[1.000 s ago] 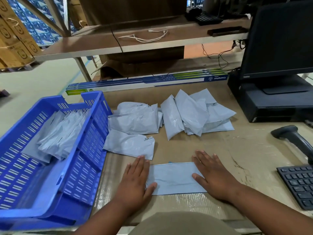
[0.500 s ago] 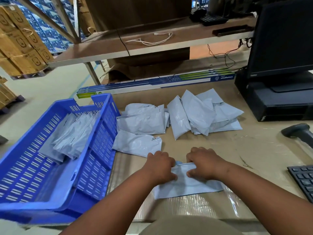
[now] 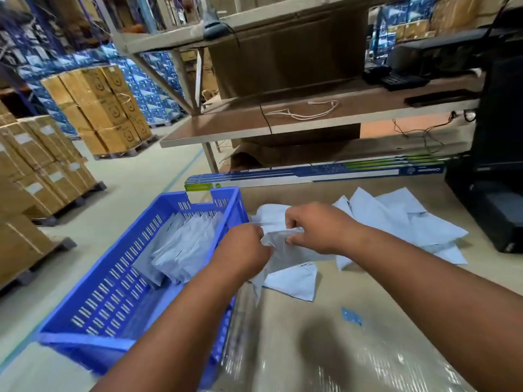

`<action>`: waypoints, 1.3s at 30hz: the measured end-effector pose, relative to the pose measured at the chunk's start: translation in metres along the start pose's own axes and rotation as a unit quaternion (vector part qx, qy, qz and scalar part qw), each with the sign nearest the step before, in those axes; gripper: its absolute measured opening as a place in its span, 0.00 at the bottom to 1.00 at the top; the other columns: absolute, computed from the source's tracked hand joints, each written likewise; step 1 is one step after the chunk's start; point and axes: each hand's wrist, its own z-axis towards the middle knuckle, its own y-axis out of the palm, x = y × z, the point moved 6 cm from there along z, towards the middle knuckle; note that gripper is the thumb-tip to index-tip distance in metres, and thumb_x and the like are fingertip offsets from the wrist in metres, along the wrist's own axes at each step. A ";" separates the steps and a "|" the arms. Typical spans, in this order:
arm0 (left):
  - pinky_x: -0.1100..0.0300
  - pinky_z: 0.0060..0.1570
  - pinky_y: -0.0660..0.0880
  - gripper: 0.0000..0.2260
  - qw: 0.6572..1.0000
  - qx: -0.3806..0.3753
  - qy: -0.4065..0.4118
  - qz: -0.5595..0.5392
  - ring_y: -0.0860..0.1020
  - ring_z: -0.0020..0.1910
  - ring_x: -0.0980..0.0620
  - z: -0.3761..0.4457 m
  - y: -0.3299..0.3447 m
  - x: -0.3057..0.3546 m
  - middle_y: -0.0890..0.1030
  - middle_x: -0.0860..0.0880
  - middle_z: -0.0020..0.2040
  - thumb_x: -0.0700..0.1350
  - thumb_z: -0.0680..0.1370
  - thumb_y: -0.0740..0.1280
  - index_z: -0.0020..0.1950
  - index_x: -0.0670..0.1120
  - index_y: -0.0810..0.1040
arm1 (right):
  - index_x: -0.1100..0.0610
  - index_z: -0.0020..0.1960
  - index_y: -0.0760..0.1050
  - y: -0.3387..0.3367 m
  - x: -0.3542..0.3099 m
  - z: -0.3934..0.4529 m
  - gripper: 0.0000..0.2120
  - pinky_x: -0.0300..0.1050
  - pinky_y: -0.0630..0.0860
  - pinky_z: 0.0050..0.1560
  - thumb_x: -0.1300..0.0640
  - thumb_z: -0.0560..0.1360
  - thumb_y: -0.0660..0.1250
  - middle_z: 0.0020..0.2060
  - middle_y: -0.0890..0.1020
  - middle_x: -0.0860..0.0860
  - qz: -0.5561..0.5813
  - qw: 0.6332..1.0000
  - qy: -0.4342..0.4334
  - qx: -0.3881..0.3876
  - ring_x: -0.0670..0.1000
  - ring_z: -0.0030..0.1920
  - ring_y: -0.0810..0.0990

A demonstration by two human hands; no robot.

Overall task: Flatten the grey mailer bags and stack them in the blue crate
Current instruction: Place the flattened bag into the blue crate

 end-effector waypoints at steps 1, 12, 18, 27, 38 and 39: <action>0.55 0.36 0.67 0.12 1.000 0.021 -0.014 0.001 0.77 0.41 0.45 0.002 -0.022 -0.012 0.76 0.50 0.36 0.50 0.76 0.71 0.37 0.47 0.74 | 0.44 0.49 0.74 -0.010 -0.013 0.015 0.11 0.50 0.76 0.44 0.40 0.76 0.72 0.45 0.79 0.43 -0.004 1.000 -0.014 0.013 0.52 0.49 0.79; 0.54 0.34 0.71 0.09 0.984 0.135 -0.106 0.037 0.79 0.40 0.42 0.024 -0.133 -0.154 0.76 0.49 0.33 0.48 0.73 0.71 0.36 0.46 0.75 | 0.45 0.60 0.80 -0.039 -0.163 0.171 0.13 0.51 0.77 0.51 0.42 0.79 0.67 0.57 0.83 0.49 -0.130 0.981 -0.134 0.062 0.57 0.59 0.81; 0.51 0.38 0.68 0.07 0.990 0.016 -0.096 0.102 0.82 0.54 0.42 0.052 -0.076 -0.206 0.85 0.42 0.54 0.47 0.75 0.73 0.44 0.44 0.80 | 0.44 0.57 0.82 0.044 -0.187 0.238 0.09 0.49 0.76 0.49 0.47 0.79 0.67 0.53 0.83 0.48 -0.255 0.955 -0.138 -0.063 0.57 0.57 0.82; 0.54 0.45 0.75 0.20 0.975 -0.160 -0.124 0.095 0.79 0.43 0.44 0.108 0.007 -0.243 0.77 0.47 0.37 0.59 0.73 0.78 0.37 0.47 0.74 | 0.53 0.58 0.83 0.118 -0.169 0.297 0.10 0.48 0.75 0.48 0.58 0.79 0.69 0.56 0.84 0.52 -0.352 0.909 -0.084 -0.206 0.60 0.54 0.83; 0.56 0.40 0.76 0.09 0.969 -0.198 -0.145 0.032 0.80 0.37 0.47 0.120 0.047 -0.262 0.81 0.48 0.38 0.48 0.71 0.77 0.40 0.47 0.79 | 0.53 0.66 0.82 0.209 -0.139 0.329 0.19 0.51 0.80 0.62 0.58 0.75 0.77 0.62 0.84 0.54 -0.322 0.879 -0.046 -0.348 0.58 0.52 0.81; 0.55 0.40 0.76 0.08 0.971 -0.187 -0.143 0.027 0.80 0.39 0.46 0.121 0.047 -0.264 0.80 0.48 0.39 0.46 0.72 0.76 0.40 0.48 0.78 | 0.53 0.65 0.83 0.208 -0.141 0.329 0.18 0.48 0.79 0.58 0.58 0.76 0.75 0.62 0.84 0.54 -0.317 0.883 -0.052 -0.343 0.58 0.53 0.82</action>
